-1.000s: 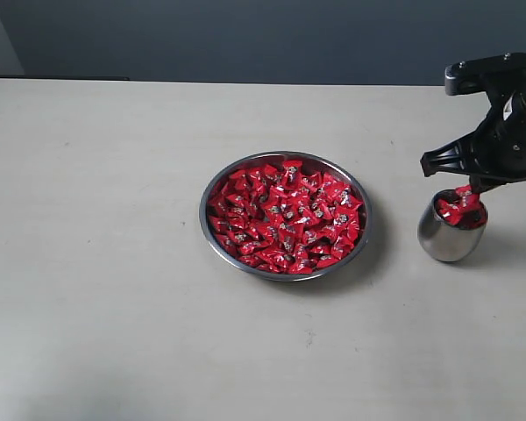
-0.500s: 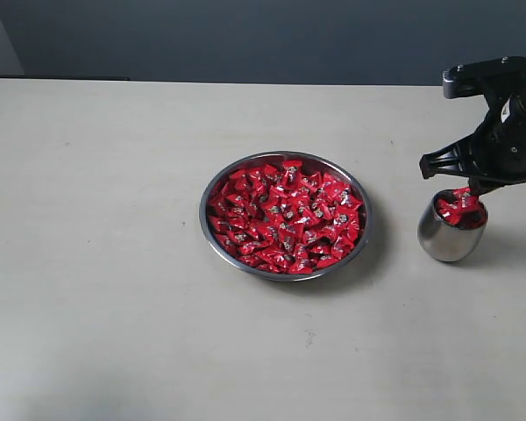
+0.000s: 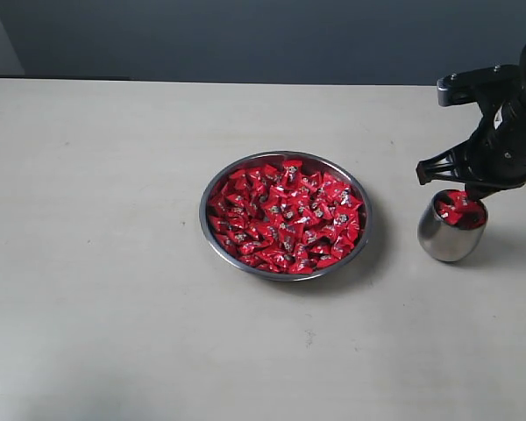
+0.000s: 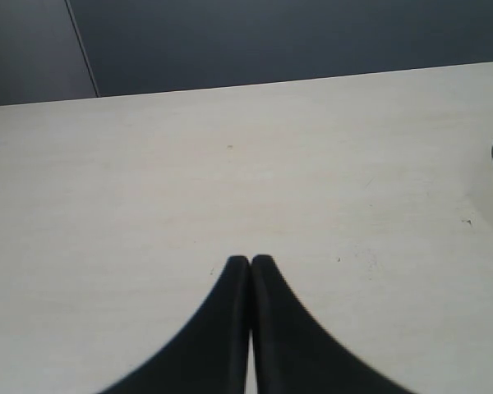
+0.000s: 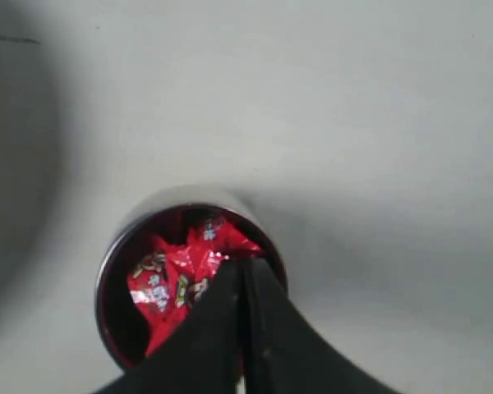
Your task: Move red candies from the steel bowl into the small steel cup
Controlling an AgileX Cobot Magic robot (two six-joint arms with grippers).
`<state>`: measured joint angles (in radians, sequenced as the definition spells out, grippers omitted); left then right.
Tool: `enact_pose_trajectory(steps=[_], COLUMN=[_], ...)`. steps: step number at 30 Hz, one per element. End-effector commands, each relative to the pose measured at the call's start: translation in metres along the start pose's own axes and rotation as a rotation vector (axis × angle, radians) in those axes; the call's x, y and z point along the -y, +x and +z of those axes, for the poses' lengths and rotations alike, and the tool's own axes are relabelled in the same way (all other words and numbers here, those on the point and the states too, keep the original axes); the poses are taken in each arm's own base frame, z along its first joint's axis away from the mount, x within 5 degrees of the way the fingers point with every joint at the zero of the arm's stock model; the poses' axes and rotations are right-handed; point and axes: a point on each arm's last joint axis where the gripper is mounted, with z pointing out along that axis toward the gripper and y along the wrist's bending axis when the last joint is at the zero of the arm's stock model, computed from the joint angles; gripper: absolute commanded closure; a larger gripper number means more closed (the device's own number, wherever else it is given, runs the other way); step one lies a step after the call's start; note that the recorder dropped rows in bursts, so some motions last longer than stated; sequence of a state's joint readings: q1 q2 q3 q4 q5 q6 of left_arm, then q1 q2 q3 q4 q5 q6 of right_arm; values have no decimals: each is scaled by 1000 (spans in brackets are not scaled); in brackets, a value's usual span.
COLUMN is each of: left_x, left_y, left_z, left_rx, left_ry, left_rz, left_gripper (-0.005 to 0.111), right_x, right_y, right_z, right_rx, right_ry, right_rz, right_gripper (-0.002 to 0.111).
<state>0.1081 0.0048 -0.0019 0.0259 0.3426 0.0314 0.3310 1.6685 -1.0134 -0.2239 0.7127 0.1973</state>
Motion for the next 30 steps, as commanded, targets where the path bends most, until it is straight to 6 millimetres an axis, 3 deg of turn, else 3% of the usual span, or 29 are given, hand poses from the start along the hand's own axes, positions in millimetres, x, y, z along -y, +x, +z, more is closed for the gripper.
enact_pose_trajectory(steps=[1, 6, 10, 18, 25, 26, 27, 28, 30], left_x=[0, 0, 0, 0, 0, 0, 0, 0, 0], left_y=[0, 0, 0, 0, 0, 0, 0, 0, 0], left_z=[0, 0, 0, 0, 0, 0, 0, 0, 0], left_rx=[11, 11, 11, 11, 11, 11, 11, 11, 11], left_ry=[-1, -1, -1, -1, -1, -1, -1, -1, -1], left_rz=[-1, -1, -1, -1, -1, -1, -1, -1, -1], left_gripper=[106, 106, 106, 106, 106, 106, 106, 106, 106], right_x=[2, 2, 2, 3, 9, 10, 11, 11, 13], right_y=[0, 1, 2, 1, 1, 0, -1, -2, -2], right_z=[-2, -2, -2, -5, -45, -50, -62, -68, -84], right_rx=[7, -4, -12, 4, 135, 161, 224, 254, 331], right_ry=[8, 11, 12, 18, 19, 17, 6, 2, -10], right_rz=[-9, -9, -9, -16, -1, 1, 18, 33, 71], right_gripper=[109, 108, 88, 88, 90, 93, 104, 109, 109])
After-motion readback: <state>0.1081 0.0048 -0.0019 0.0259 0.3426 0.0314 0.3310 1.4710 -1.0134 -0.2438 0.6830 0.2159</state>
